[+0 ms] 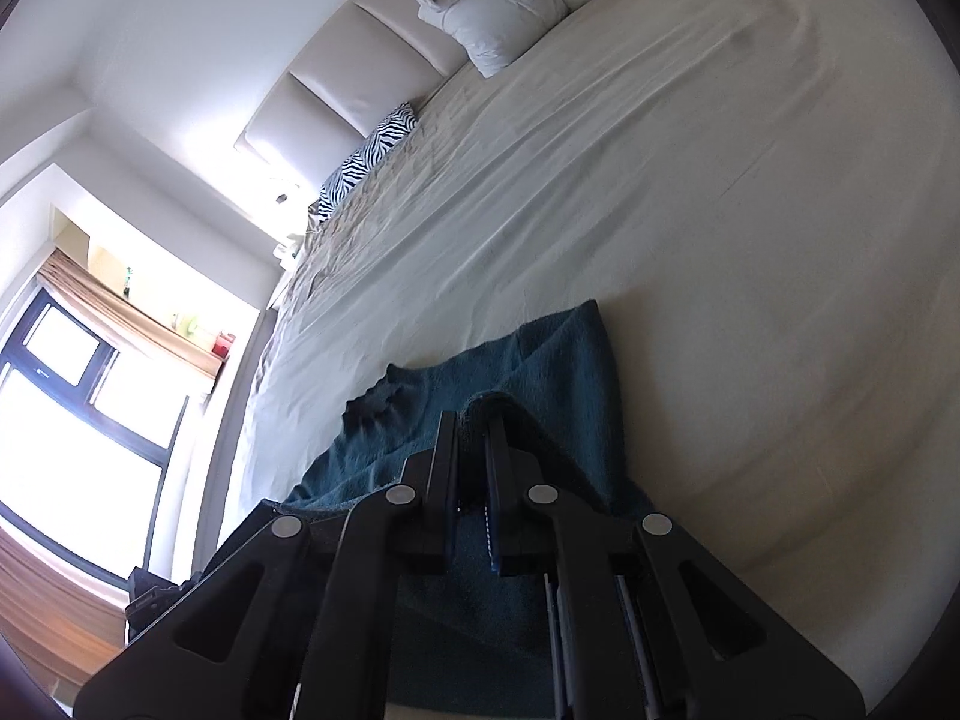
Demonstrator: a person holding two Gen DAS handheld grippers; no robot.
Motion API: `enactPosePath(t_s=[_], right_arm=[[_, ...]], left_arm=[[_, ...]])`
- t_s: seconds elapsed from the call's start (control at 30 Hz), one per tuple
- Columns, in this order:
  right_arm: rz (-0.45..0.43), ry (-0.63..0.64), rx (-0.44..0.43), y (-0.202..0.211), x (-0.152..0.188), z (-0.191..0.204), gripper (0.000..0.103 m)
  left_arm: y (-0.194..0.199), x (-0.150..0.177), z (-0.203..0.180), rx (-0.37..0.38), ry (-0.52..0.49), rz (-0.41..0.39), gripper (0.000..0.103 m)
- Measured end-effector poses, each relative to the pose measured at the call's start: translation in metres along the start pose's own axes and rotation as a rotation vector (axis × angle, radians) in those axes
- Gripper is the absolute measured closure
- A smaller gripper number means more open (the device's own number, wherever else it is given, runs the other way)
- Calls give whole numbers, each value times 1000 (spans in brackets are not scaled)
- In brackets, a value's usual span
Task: Fold small clothes
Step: 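Carry the held hem over onto the collar with both tools and release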
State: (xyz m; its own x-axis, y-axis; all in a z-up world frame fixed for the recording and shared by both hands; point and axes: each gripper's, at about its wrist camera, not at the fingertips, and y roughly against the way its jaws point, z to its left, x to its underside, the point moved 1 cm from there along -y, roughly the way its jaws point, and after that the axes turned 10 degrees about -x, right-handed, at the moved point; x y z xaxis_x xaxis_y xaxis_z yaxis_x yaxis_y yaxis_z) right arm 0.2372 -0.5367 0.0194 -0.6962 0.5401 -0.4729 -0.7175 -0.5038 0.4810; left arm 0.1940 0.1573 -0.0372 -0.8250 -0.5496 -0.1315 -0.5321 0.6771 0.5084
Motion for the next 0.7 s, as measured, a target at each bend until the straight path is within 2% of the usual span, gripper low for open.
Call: enactPosePath(t_s=[0.3,0.37,0.4,0.43,0.47,0.5,0.53,0.6,0.67,0.7], right_arm=[[13,-52,70,-68,-28,-24,97],[33,-52,95,-83,-29,-31,96],[46,-64,118,-90,-30,-36,96],[60,-84,135,-97,-30,-42,95],[65,-97,135,-101,-30,-46,94],[62,-105,125,-104,-29,-50,93],[53,-103,123,-105,-28,-52,88],[26,-75,139,-105,-26,-53,75],[-10,-63,154,-101,-24,-53,36],[-29,-63,155,-98,-24,-53,34]], left_arm=[[-37,-41,17,-42,58,3,97],[-45,-49,25,-71,76,-3,96],[-50,-52,30,-82,93,-6,88],[-52,-54,35,-83,107,-14,69],[-52,-56,39,-79,123,-27,60],[-51,-56,42,-70,138,-41,46],[-49,-56,44,-63,145,-55,42],[-47,-54,44,-72,128,-57,42],[-43,-48,43,-83,106,-57,42],[-41,-44,43,-88,98,-61,42]])
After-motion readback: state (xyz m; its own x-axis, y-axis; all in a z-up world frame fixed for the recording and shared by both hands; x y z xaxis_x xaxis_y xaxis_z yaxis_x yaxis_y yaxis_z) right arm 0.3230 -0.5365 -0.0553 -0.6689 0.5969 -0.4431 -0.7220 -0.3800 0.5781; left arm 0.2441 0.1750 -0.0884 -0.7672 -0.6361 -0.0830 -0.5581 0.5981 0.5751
